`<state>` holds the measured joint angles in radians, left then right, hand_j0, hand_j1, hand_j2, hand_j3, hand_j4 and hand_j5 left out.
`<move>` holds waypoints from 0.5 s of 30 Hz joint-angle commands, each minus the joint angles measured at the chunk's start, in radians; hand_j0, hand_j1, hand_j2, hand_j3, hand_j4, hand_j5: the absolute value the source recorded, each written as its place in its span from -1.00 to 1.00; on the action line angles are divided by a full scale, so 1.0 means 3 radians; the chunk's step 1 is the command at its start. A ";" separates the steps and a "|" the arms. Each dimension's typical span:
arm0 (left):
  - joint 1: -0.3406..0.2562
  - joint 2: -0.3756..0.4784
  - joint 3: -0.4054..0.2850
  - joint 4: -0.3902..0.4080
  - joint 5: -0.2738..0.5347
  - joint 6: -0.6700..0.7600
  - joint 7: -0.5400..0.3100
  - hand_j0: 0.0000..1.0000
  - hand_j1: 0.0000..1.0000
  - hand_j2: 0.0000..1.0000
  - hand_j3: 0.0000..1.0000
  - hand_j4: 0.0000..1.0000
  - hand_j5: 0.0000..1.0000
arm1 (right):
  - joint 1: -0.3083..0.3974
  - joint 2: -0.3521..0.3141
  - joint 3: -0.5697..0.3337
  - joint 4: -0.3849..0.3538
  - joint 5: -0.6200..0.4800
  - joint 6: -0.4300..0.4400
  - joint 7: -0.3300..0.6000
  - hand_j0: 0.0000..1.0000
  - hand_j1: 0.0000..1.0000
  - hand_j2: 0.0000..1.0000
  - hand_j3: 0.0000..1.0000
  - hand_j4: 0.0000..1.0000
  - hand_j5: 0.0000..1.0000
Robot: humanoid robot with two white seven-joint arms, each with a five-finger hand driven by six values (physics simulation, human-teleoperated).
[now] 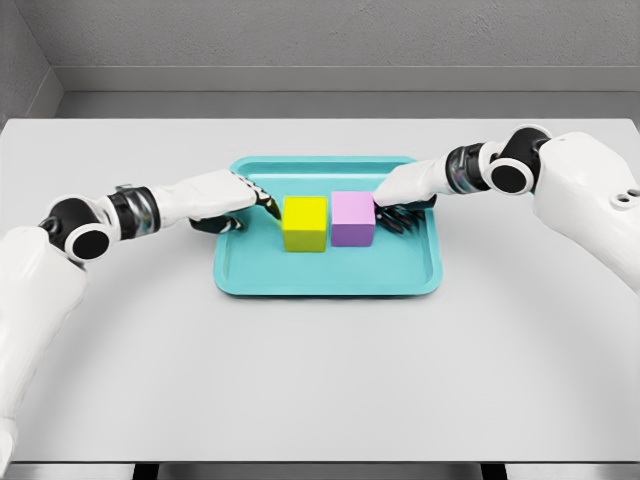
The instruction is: Push two cubes
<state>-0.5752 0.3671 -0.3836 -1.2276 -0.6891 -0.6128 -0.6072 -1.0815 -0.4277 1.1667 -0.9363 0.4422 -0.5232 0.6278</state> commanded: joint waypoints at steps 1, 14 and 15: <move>0.0000 -0.0007 -0.0020 -0.0009 0.0057 0.0006 -0.0012 0.35 0.35 0.35 0.35 0.35 0.35 | 0.0000 0.0009 0.0017 0.0027 0.0264 -0.0046 -0.0056 -0.78 -0.78 -0.78 -0.78 -0.78 -0.78; 0.0046 0.0070 0.0005 -0.0193 0.0267 0.0006 -0.0012 0.34 0.34 0.34 0.34 0.34 0.34 | 0.0010 -0.0001 0.0022 0.0017 0.0270 -0.0061 -0.0056 -0.78 -0.78 -0.78 -0.78 -0.78 -0.78; 0.0051 0.0172 0.0005 -0.0259 0.0328 0.0006 -0.0012 0.34 0.34 0.34 0.34 0.34 0.34 | 0.0010 -0.0001 0.0022 -0.0003 0.0270 -0.0061 -0.0056 -0.78 -0.78 -0.78 -0.78 -0.78 -0.78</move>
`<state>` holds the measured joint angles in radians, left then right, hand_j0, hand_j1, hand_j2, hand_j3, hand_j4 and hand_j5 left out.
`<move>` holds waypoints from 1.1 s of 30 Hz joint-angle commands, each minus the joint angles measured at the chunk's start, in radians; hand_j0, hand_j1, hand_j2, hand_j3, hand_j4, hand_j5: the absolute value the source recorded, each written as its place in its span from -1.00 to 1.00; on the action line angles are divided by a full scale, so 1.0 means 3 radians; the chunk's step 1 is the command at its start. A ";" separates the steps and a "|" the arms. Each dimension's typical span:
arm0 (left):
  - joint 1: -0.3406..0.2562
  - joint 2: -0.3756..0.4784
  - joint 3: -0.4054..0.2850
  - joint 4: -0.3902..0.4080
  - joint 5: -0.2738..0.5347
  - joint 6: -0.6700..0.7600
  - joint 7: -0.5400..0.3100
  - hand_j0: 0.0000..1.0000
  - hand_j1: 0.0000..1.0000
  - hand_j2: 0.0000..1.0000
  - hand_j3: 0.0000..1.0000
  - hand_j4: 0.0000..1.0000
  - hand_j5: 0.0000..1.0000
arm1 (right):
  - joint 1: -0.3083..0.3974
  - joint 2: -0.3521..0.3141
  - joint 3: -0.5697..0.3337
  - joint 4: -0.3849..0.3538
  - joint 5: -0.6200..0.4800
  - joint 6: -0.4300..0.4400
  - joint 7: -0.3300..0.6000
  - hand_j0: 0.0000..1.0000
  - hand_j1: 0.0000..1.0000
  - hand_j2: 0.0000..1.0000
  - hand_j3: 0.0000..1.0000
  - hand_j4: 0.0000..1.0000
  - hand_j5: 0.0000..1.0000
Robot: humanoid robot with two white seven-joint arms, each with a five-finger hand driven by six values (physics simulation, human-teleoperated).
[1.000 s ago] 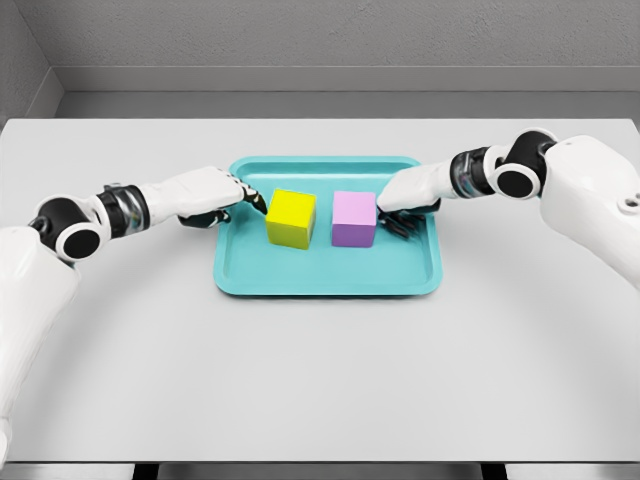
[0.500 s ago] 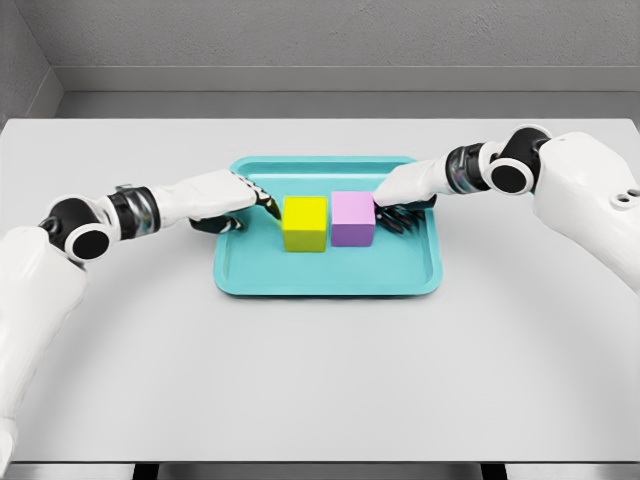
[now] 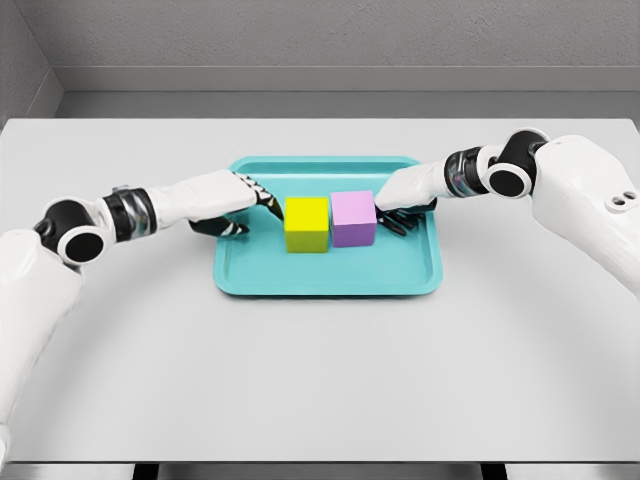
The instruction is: Push two cubes
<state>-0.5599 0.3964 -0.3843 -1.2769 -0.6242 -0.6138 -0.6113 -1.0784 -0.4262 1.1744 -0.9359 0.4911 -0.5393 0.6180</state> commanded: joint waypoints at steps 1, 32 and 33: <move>0.0005 0.0100 0.0013 -0.0116 0.0122 0.0010 0.0001 0.34 0.34 0.34 0.34 0.34 0.34 | 0.0000 -0.0006 -0.0003 -0.0020 0.0107 -0.0007 -0.0024 -0.78 -0.78 -0.78 -0.78 -0.78 -0.78; 0.0562 0.0264 -0.0115 -0.1036 0.0582 0.0010 0.0001 0.17 0.17 0.17 0.17 0.17 0.17 | -0.0010 -0.0042 0.0007 -0.0030 0.0086 0.0003 -0.0024 -0.77 -0.77 -0.77 -0.77 -0.77 -0.77; 0.0568 0.0264 -0.0115 -0.1036 0.0582 0.0010 0.0001 0.17 0.17 0.17 0.17 0.17 0.17 | -0.0015 -0.0042 -0.0003 -0.0030 0.0086 0.0003 -0.0024 -0.77 -0.77 -0.77 -0.77 -0.77 -0.77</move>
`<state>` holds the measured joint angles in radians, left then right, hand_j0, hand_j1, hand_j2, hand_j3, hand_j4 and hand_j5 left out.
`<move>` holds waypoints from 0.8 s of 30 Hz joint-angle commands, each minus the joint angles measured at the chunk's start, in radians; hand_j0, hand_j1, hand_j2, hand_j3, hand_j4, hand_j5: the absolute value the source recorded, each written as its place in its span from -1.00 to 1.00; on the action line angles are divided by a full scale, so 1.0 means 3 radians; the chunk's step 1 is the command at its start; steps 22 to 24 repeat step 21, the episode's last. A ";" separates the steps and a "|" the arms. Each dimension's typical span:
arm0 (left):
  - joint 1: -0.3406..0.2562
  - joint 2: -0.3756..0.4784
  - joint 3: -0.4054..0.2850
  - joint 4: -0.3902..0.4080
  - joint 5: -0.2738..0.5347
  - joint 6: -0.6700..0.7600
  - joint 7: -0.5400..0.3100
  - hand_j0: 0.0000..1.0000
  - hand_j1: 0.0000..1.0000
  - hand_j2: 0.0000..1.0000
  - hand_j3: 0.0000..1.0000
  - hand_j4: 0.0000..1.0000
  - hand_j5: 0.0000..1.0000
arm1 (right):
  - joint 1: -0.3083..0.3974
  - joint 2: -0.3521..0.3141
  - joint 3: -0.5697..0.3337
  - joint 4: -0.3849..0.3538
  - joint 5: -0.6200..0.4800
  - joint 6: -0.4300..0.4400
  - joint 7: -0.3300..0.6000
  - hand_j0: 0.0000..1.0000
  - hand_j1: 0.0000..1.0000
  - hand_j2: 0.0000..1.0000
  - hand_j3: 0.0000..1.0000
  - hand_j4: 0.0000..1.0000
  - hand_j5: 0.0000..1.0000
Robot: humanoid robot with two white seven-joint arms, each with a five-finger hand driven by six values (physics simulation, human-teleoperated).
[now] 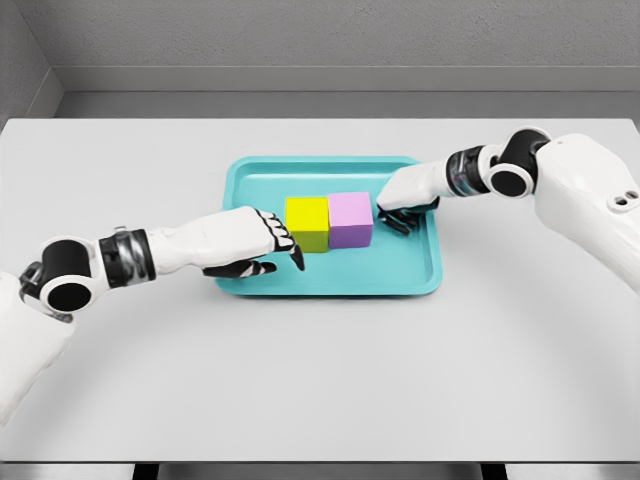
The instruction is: Push two cubes
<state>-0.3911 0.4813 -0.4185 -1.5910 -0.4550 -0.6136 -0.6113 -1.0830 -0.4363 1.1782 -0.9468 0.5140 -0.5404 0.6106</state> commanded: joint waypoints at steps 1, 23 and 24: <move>0.0005 -0.0009 -0.0001 0.0011 0.0029 0.0009 0.0001 0.27 0.27 0.27 0.27 0.27 0.27 | -0.0005 -0.0008 -0.0021 0.0006 0.0010 0.0007 0.0001 -0.77 -0.77 -0.77 -0.77 -0.77 -0.77; 0.0077 0.0635 0.0654 -0.0040 0.0663 0.0009 0.0001 1.00 1.00 1.00 1.00 1.00 1.00 | -0.0107 -0.1251 -0.0507 0.0119 -0.0297 -0.0235 0.0001 1.00 1.00 1.00 1.00 1.00 1.00; 0.0077 0.0635 0.0654 -0.0040 0.0663 0.0009 0.0001 1.00 1.00 1.00 1.00 1.00 1.00 | -0.0107 -0.1251 -0.0507 0.0119 -0.0297 -0.0235 0.0001 1.00 1.00 1.00 1.00 1.00 1.00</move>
